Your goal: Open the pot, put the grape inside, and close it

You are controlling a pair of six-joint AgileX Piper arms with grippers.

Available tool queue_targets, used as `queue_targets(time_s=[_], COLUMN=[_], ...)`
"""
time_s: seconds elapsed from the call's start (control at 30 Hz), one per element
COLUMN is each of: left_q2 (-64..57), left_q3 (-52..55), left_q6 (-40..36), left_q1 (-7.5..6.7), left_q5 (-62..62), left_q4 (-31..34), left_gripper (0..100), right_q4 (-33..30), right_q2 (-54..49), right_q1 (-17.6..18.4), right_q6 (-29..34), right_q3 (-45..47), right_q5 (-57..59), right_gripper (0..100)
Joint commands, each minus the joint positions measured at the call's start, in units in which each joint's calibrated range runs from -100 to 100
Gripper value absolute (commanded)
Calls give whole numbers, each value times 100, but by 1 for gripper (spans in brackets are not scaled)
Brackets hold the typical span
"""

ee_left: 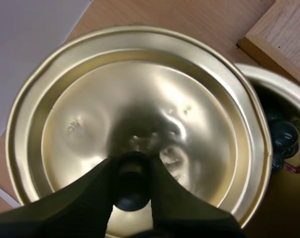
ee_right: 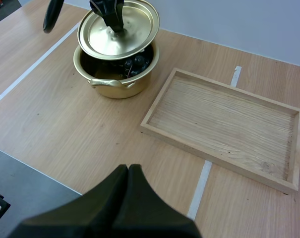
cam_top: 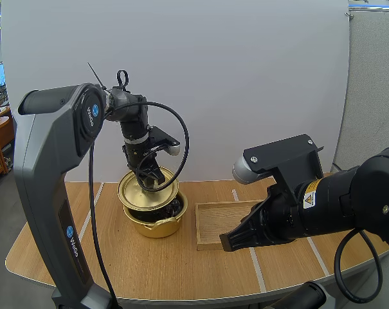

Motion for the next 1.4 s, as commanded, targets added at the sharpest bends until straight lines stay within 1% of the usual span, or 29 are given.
queue_targets(time_s=[0.0, 0.17, 0.27, 0.47, 0.6, 0.87, 1.0, 1.17, 1.37], left_q2=[-21, -176, -357, -826, -914, -914, -914, -914, -914], left_q3=[-35, -46, -53, -53, -53, -53, -25, 104, 599], left_q6=[-43, -43, -79, -79, -79, -18, 189, 189, 260], left_q1=[10, 10, 10, 10, 10, 10, 10, 10, 10], left_q5=[184, 315, 418, 786, 1353, 1353, 1353, 1353, 1353], left_q4=[43, 92, 196, 194, 71, -484, -716, -723, -620], left_gripper=[0, 0, 0, 0, 0, 0, 0, 0, 0], right_q4=[29, 29, 29, 29, 29, 29, 29, 29, 29], right_q2=[-46, -46, -46, -46, -46, -46, -46, -46, -46], right_q1=[-15, -15, -15, -15, -15, -15, -15, -15, -15], right_q6=[-12, -12, -12, -12, -12, -12, -12, -12, -12], right_q3=[-3, -3, -3, -3, -3, -3, -3, -3, -3], right_q5=[0, 0, 0, 0, 0, 0, 0, 0, 0], right_gripper=[0, 0, 0, 0, 0, 0, 0, 0, 0])
